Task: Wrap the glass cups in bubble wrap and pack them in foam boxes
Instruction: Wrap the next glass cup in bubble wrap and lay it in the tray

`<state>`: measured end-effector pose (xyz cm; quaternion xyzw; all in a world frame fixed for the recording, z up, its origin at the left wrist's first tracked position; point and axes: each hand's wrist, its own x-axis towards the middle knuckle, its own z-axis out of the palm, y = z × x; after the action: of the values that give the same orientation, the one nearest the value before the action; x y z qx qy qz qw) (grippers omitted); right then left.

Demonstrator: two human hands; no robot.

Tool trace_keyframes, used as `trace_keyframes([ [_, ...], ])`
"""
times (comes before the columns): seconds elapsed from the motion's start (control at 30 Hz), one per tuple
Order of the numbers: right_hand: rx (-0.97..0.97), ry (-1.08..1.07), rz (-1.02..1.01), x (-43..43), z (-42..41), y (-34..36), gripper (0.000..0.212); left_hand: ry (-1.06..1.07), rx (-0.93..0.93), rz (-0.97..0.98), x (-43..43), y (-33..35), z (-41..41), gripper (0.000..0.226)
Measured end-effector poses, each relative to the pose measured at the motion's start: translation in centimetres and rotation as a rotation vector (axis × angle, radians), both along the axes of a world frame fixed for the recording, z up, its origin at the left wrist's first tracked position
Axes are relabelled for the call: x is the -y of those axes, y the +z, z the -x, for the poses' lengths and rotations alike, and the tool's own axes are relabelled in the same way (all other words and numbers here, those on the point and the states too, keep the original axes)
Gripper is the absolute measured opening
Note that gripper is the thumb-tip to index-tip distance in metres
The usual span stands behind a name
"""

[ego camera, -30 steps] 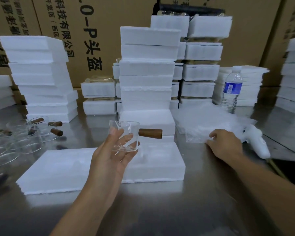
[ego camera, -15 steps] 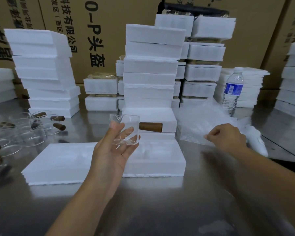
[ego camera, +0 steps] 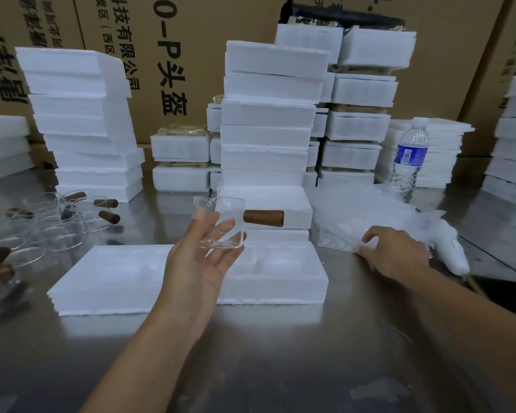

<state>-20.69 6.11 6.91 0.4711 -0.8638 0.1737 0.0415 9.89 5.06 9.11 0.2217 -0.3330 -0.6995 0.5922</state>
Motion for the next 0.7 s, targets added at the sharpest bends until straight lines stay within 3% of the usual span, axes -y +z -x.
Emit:
trace_keyframes([
  [0.1, -0.014, 0.017, 0.042, 0.0, -0.2, 0.1, 0.012, -0.009, 0.001, 0.0, 0.1, 0.0, 0.1, 0.057],
  [0.23, 0.118, -0.045, 0.185, 0.2, -0.5, 0.5, 0.009, -0.014, -0.013, -0.001, 0.1, 0.2, 0.2, 0.056],
  [0.37, 0.179, -0.071, 0.601, 0.9, -2.1, 1.9, 0.014, -0.039, -0.036, 0.002, 0.0, 0.4, 0.1, 0.05],
  [0.43, 0.209, 0.052, 0.866, 1.1, -3.8, 3.2, 0.012, -0.063, -0.079, 0.027, -0.2, 0.5, -0.2, 0.046],
  [0.5, 0.315, 0.256, 0.995, 0.8, -6.1, 4.3, 0.004, -0.096, -0.127, 0.085, -0.5, 0.8, -0.6, 0.046],
  [0.6, 0.286, 0.544, 0.896, -0.4, -9.4, 4.2, 0.004, -0.148, -0.19, 0.159, -0.9, 1.5, -1.1, 0.059],
  [0.7, 0.195, 0.782, 0.551, -1.7, -11.8, 3.3, 0.02, -0.169, -0.236, 0.2, -1.1, 2.0, -1.3, 0.06],
])
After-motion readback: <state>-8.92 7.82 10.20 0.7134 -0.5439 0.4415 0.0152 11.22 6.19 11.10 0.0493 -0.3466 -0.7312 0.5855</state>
